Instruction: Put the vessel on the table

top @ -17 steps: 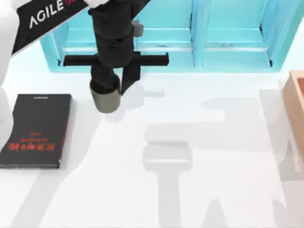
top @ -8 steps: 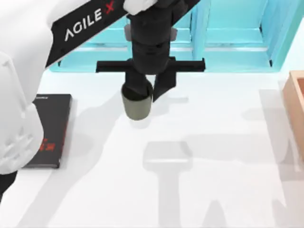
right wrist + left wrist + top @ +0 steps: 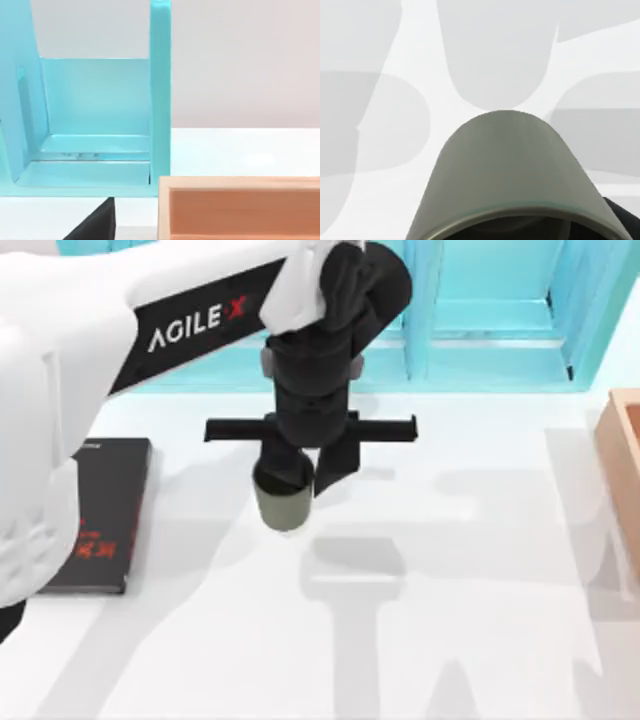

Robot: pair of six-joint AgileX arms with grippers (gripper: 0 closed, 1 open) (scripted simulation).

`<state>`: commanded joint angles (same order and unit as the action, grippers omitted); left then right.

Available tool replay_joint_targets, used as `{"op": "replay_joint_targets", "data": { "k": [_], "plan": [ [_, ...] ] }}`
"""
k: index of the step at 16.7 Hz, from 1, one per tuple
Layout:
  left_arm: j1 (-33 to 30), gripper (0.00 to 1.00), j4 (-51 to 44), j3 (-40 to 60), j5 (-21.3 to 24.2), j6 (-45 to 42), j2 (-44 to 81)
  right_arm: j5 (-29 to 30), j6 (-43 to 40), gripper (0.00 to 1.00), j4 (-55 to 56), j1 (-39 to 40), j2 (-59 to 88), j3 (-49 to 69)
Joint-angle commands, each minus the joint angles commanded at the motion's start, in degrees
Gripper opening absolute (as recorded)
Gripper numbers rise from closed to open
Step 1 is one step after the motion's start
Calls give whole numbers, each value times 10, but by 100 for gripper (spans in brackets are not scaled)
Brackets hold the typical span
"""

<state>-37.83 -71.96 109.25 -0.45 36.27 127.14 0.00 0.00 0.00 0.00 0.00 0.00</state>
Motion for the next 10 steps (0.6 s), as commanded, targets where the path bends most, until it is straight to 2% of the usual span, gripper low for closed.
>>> {"op": "replay_joint_targets", "data": {
  "k": [6,10],
  "plan": [
    [1,0,25,-25,0,-2,-2,0,0,100,0,0,0,0],
    [1,30,25,-25,0,-2,-2,0,0,100,0,0,0,0]
  ]
}}
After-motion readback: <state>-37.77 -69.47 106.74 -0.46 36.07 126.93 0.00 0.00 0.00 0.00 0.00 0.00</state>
